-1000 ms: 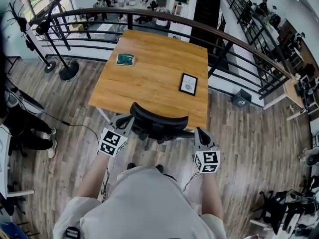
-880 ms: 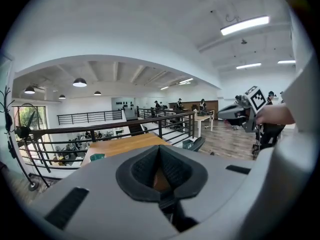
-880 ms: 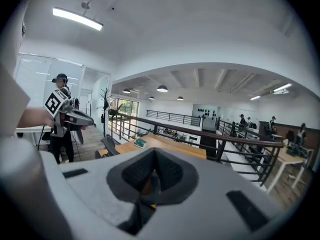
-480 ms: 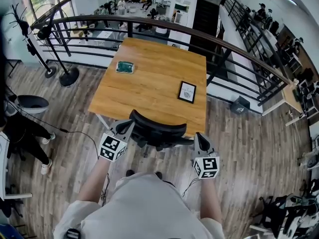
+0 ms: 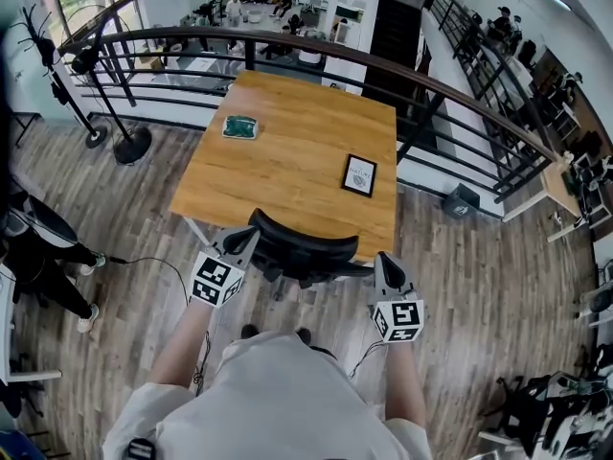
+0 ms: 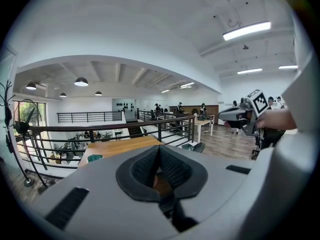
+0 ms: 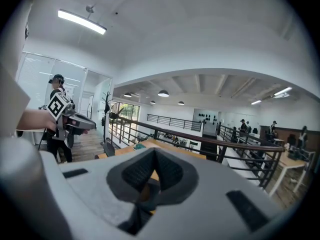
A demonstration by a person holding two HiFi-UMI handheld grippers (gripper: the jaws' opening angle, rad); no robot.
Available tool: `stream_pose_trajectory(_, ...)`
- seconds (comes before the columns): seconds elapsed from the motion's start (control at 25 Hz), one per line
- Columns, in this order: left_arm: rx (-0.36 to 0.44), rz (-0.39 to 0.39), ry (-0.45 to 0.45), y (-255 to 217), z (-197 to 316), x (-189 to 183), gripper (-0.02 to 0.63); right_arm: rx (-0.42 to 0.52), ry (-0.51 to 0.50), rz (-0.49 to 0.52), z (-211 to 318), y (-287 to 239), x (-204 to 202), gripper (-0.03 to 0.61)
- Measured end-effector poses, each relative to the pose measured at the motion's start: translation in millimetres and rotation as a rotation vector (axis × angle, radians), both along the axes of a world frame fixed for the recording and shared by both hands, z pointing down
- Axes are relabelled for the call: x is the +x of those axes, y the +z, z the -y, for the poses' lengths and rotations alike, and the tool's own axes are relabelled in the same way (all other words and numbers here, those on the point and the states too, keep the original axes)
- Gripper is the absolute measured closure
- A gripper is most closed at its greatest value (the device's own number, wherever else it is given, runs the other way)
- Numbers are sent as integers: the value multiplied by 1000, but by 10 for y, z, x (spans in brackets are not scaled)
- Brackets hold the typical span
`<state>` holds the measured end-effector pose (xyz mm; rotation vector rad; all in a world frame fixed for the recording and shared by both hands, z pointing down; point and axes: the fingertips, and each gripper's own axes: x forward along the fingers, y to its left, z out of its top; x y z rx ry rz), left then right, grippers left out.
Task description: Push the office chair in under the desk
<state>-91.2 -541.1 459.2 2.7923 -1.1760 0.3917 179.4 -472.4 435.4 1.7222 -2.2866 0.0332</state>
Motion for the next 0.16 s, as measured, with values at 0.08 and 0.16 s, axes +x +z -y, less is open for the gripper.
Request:
stream_pose_trajectory(0.08,3,-4,0,-18,6,3,620,4,-2,-2,6,-20,-5,577)
stream_pose_trajectory(0.16,4,-7,1,-24,13,7,620,6,-3,-4,14,-26,-6,577)
